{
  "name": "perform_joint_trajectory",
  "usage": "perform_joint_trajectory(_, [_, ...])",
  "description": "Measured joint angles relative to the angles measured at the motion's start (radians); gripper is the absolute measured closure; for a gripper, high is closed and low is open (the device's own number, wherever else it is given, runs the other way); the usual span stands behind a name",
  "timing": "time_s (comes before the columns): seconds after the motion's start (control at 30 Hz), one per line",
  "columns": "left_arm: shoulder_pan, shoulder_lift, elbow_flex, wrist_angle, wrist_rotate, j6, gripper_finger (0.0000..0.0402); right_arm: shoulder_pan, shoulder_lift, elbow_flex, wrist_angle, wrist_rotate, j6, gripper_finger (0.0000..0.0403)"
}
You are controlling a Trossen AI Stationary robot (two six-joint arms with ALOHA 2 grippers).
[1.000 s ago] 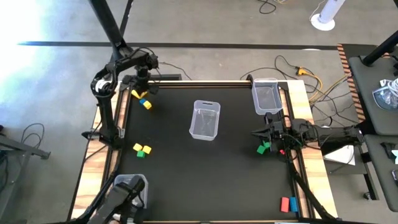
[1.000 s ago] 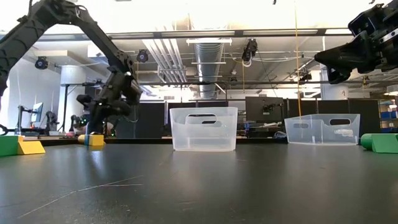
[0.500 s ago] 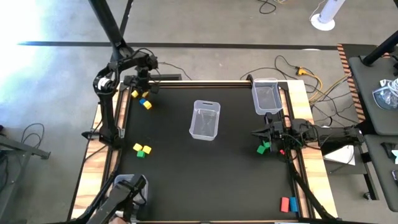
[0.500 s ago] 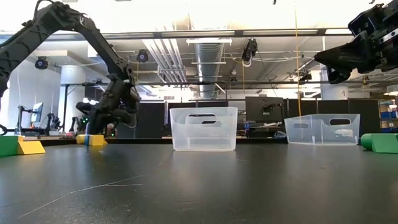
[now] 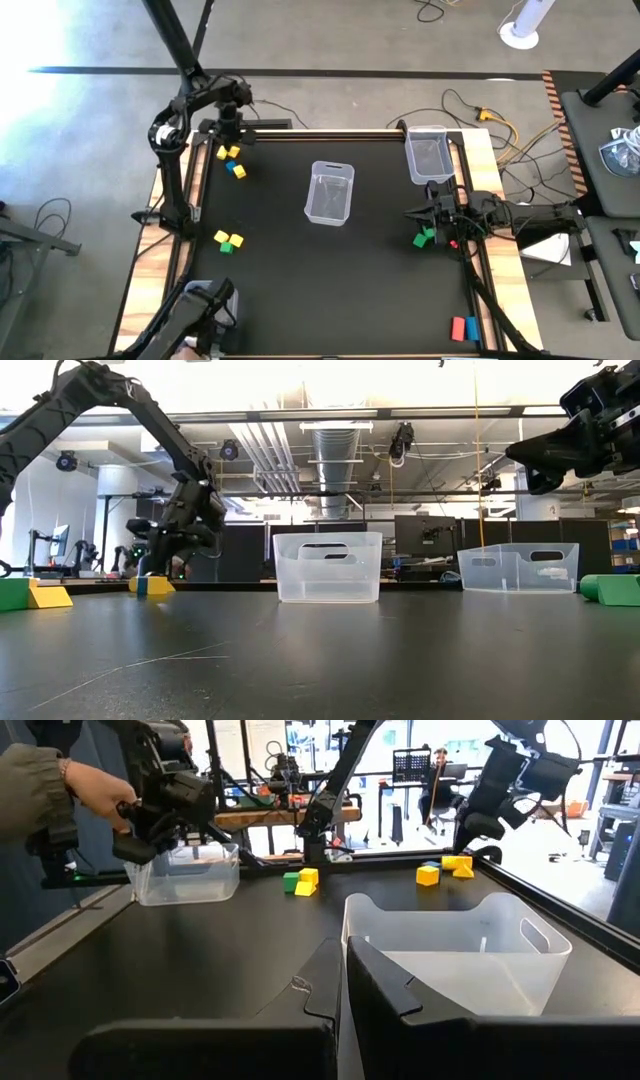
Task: Sort blocks by size
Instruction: Put the yellow cylindrical block into the bottom transparent bin
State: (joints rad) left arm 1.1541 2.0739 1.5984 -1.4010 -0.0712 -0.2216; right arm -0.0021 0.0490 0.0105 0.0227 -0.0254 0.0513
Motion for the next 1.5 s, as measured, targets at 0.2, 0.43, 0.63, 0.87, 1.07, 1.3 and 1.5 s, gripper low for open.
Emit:
perform_joint_trajectory(0.2, [-0.005, -0.027, 0.024, 0.025, -0.087, -0.009, 0.0395, 0.000, 0.000, 0.000, 0.001, 0.000, -0.001, 0.0390])
perform_joint_trajectory(0.43, [-0.006, -0.027, 0.009, 0.023, -0.094, -0.024, 0.0310, 0.000, 0.000, 0.000, 0.001, 0.000, -0.001, 0.0390])
perform_joint_trajectory(0.63, [-0.006, -0.027, -0.009, 0.035, -0.100, -0.052, 0.0219, 0.000, 0.000, 0.000, 0.001, 0.000, 0.000, 0.0390])
perform_joint_trajectory(0.87, [-0.006, 0.000, -0.012, 0.073, -0.130, -0.025, 0.0193, 0.000, 0.000, 0.000, 0.000, 0.000, 0.000, 0.0390])
perform_joint_trajectory(1.07, [-0.004, 0.000, -0.021, 0.092, -0.130, -0.018, 0.0194, 0.000, 0.000, 0.000, 0.000, 0.000, 0.000, 0.0390])
perform_joint_trajectory(1.3, [0.009, 0.001, -0.083, 0.106, -0.074, -0.015, 0.0208, 0.000, 0.000, 0.000, 0.000, 0.000, 0.000, 0.0390])
perform_joint_trajectory(1.5, [0.025, 0.001, -0.086, 0.112, -0.011, 0.005, 0.0219, 0.000, 0.000, 0.000, 0.000, 0.000, 0.001, 0.0390])
